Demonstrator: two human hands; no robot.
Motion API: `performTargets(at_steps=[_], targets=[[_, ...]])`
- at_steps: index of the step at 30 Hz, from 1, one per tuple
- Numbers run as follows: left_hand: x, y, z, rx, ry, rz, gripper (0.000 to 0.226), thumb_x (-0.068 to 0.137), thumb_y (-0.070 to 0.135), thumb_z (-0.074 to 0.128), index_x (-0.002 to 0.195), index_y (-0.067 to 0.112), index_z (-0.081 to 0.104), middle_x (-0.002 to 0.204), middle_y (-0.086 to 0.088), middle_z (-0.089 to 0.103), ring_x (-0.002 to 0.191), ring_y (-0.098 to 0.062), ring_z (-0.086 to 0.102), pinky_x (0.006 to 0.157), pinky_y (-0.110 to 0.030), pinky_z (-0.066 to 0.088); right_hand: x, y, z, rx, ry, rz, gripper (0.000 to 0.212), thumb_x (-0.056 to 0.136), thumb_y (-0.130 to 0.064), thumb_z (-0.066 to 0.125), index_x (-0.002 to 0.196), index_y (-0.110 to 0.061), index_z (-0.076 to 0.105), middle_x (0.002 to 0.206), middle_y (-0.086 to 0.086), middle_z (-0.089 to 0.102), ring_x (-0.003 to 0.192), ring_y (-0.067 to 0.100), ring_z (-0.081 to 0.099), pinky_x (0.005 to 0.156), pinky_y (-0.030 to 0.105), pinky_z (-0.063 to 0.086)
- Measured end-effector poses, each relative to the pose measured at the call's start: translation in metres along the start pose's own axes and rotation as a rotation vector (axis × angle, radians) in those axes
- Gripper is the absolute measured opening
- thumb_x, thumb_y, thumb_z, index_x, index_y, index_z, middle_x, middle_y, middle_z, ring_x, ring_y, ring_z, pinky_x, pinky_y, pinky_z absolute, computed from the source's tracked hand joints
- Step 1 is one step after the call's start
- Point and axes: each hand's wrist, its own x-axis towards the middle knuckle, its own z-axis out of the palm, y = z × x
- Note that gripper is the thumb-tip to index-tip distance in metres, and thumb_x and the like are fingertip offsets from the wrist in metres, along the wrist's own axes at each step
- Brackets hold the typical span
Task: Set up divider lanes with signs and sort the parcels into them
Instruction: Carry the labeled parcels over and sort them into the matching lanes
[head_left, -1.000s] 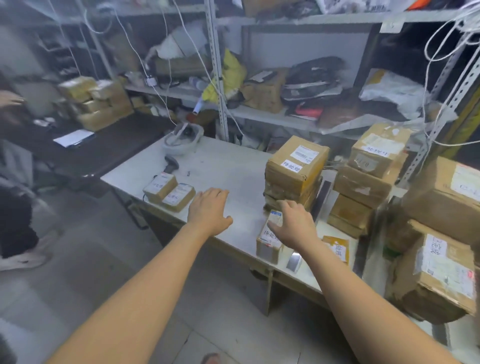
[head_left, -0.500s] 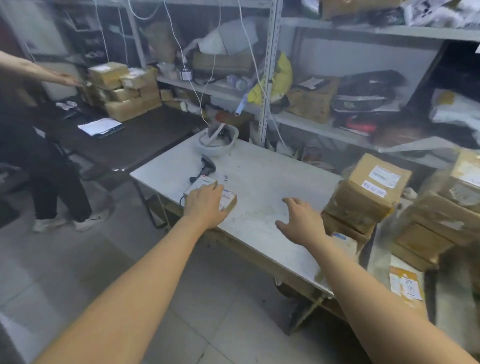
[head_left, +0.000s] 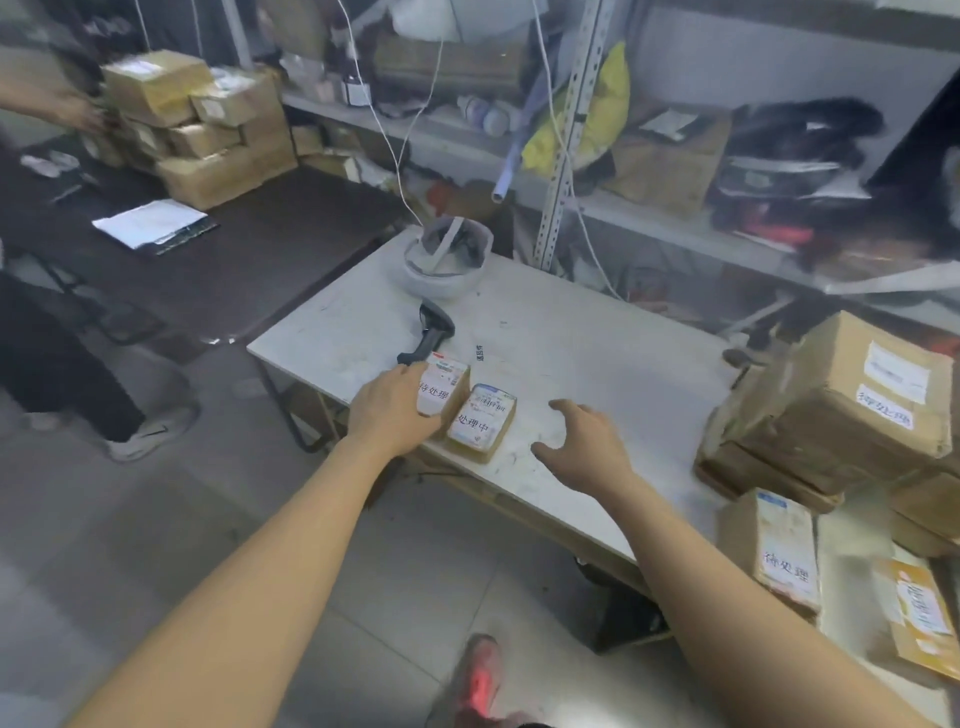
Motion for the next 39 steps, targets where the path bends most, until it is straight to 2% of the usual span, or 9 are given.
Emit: performTargets(at_steps=[4, 8, 12, 15, 22, 28, 31, 35, 39], targets=[[0.034, -0.018, 0.01, 0.01, -0.022, -0.06, 0.067, 0.08, 0.045, 0.068, 0.137, 0.016, 0.047, 0.133, -0.004, 0.055, 0.122, -0.025, 0.052, 0.093, -0.039, 0.047, 0.048, -0.011, 0.024, 0.077, -0.04, 0.039, 0.067, 0.088, -0.038, 0.064, 0.148, -0.022, 0.038, 0.144, 0.005, 0.049, 0.134, 0.026, 0.042, 0.1, 0.039, 0.043], [0.063, -0.032, 0.025, -0.016, -0.13, -0.131, 0.068, 0.069, 0.057, 0.071, 0.123, 0.021, 0.053, 0.118, 0.0, 0.059, 0.113, -0.023, 0.057, 0.086, -0.04, 0.051, 0.09, -0.024, 0.052, 0.168, -0.111, 0.084, 0.071, 0.086, -0.038, 0.067, 0.148, -0.022, 0.036, 0.14, 0.008, 0.051, 0.131, 0.028, 0.046, 0.097, 0.04, 0.046], [0.087, -0.038, 0.045, -0.121, -0.234, -0.242, 0.088, 0.057, 0.07, 0.071, 0.128, 0.024, 0.047, 0.119, 0.002, 0.057, 0.115, -0.023, 0.057, 0.089, -0.041, 0.052, 0.121, -0.035, 0.074, 0.227, -0.136, 0.182, 0.081, 0.084, -0.043, 0.068, 0.151, -0.023, 0.028, 0.139, 0.009, 0.049, 0.129, 0.028, 0.046, 0.094, 0.042, 0.047], [0.098, -0.042, 0.068, -0.15, -0.233, -0.265, 0.1, 0.048, 0.077, 0.072, 0.128, 0.025, 0.043, 0.115, 0.001, 0.058, 0.109, -0.022, 0.058, 0.083, -0.041, 0.053, 0.133, -0.041, 0.09, 0.256, -0.108, 0.292, 0.093, 0.081, -0.051, 0.07, 0.154, -0.019, 0.022, 0.142, 0.008, 0.045, 0.132, 0.028, 0.044, 0.094, 0.043, 0.046], [0.115, -0.058, 0.1, -0.278, -0.151, -0.27, 0.098, 0.053, 0.063, 0.082, 0.128, 0.015, 0.043, 0.111, -0.004, 0.062, 0.103, -0.026, 0.061, 0.076, -0.038, 0.053, 0.137, -0.066, 0.128, 0.322, -0.052, 0.552, 0.1, 0.07, -0.061, 0.073, 0.147, -0.016, 0.028, 0.129, 0.011, 0.048, 0.123, 0.032, 0.049, 0.093, 0.043, 0.048], [0.137, -0.089, 0.094, -0.363, -0.176, -0.154, 0.085, 0.052, 0.059, 0.083, 0.115, 0.014, 0.048, 0.104, -0.001, 0.058, 0.098, -0.022, 0.059, 0.066, -0.029, 0.042, 0.138, -0.099, 0.149, 0.256, 0.012, 0.71, 0.114, 0.065, -0.067, 0.076, 0.149, -0.01, 0.023, 0.134, 0.012, 0.041, 0.128, 0.031, 0.039, 0.089, 0.044, 0.046], [0.143, -0.101, 0.09, -0.385, -0.179, -0.09, 0.087, 0.049, 0.063, 0.078, 0.115, 0.015, 0.048, 0.105, -0.002, 0.059, 0.098, -0.023, 0.058, 0.069, -0.032, 0.048, 0.141, -0.108, 0.157, 0.247, 0.046, 0.804, 0.109, 0.064, -0.06, 0.08, 0.144, -0.008, 0.027, 0.133, 0.013, 0.044, 0.126, 0.032, 0.041, 0.087, 0.043, 0.047], [0.149, -0.113, 0.086, -0.365, -0.183, -0.035, 0.086, 0.049, 0.058, 0.082, 0.117, 0.016, 0.049, 0.106, -0.002, 0.06, 0.101, -0.023, 0.058, 0.073, -0.036, 0.053, 0.148, -0.118, 0.164, 0.272, 0.093, 0.899, 0.091, 0.066, -0.05, 0.079, 0.134, -0.006, 0.036, 0.128, 0.013, 0.047, 0.123, 0.032, 0.043, 0.085, 0.041, 0.047], [0.152, -0.119, 0.083, -0.372, -0.203, 0.001, 0.083, 0.047, 0.059, 0.081, 0.111, 0.019, 0.048, 0.103, 0.001, 0.058, 0.1, -0.022, 0.057, 0.072, -0.037, 0.053, 0.149, -0.122, 0.164, 0.244, 0.126, 0.947, 0.084, 0.067, -0.052, 0.075, 0.131, -0.01, 0.04, 0.126, 0.009, 0.049, 0.123, 0.028, 0.046, 0.086, 0.041, 0.047]])
